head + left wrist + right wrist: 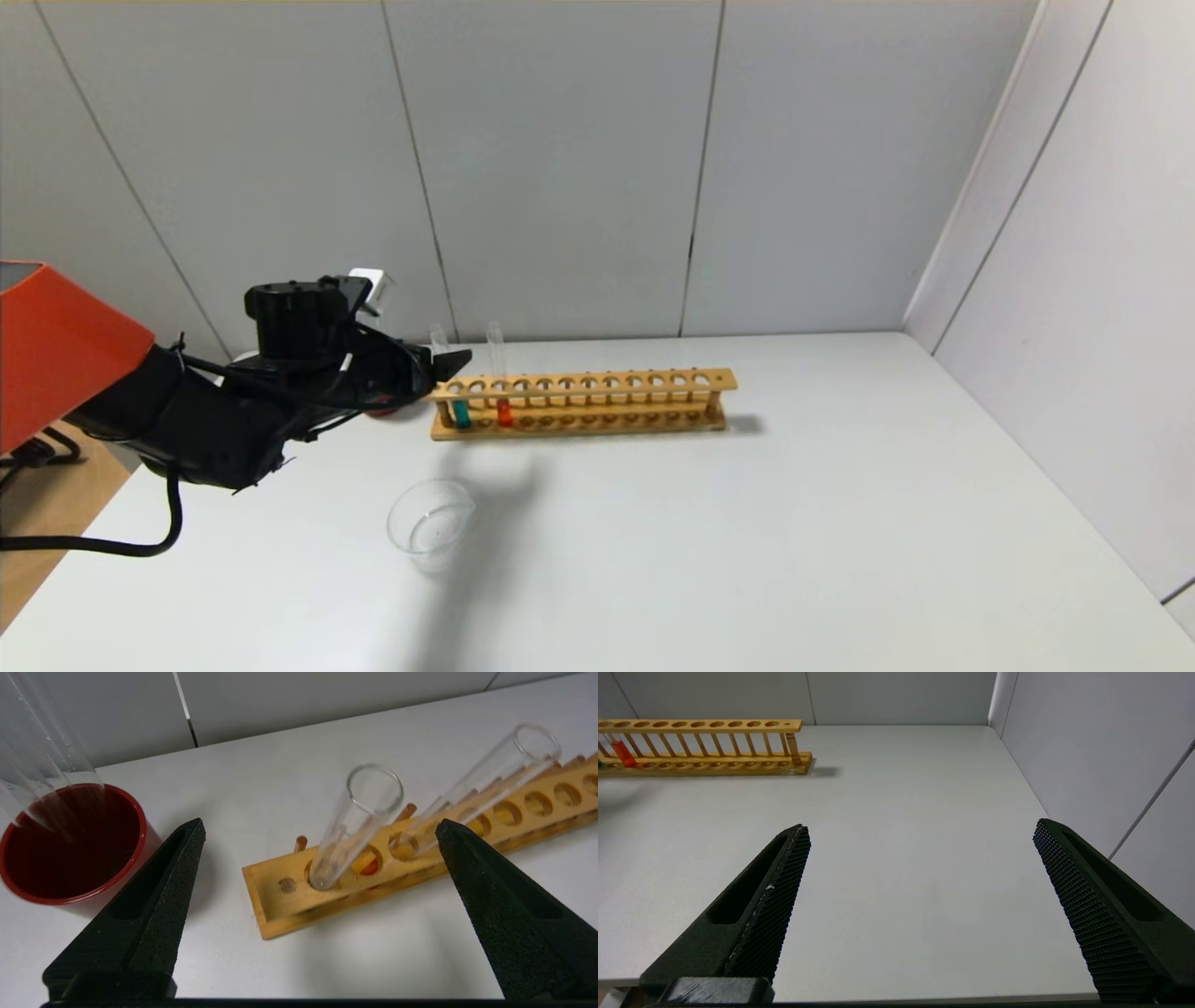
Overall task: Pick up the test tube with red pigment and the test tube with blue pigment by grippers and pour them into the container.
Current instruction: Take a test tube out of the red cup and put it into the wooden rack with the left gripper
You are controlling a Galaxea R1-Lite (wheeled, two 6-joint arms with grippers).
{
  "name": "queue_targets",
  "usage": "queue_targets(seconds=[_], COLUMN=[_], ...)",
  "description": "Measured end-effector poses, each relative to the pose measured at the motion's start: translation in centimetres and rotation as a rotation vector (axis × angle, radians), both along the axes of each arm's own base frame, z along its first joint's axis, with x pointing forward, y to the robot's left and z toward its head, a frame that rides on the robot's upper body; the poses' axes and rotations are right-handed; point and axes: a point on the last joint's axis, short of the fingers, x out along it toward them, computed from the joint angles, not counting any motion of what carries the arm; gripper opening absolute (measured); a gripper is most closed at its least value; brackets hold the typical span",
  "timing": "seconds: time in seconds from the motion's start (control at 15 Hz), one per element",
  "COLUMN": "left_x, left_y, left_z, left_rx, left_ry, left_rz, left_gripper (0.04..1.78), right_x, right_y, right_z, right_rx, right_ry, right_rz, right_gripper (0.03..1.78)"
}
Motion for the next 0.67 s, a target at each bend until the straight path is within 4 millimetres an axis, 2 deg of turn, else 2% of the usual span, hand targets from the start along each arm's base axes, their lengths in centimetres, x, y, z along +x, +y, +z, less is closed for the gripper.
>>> queue_targets(seconds=[0.27, 0.67], left_x=[1.3, 1.6], left_y=[-0.3, -1.0], left_z=[-1.1, -2.3], left_rx=[-0.006, -0.001], left_ry=[0.014, 0.041], left_rz=[-0.001, -0.02], left_gripper=[1.73, 1.73], right_x=[0.0, 0.0], right_y=[0.0, 0.0], right_z=[0.0, 0.0], right_rx=[0.0, 0.0], right_ry=[0.0, 0.0], right_rz=[0.0, 0.0], right_gripper=[1.75, 1.75])
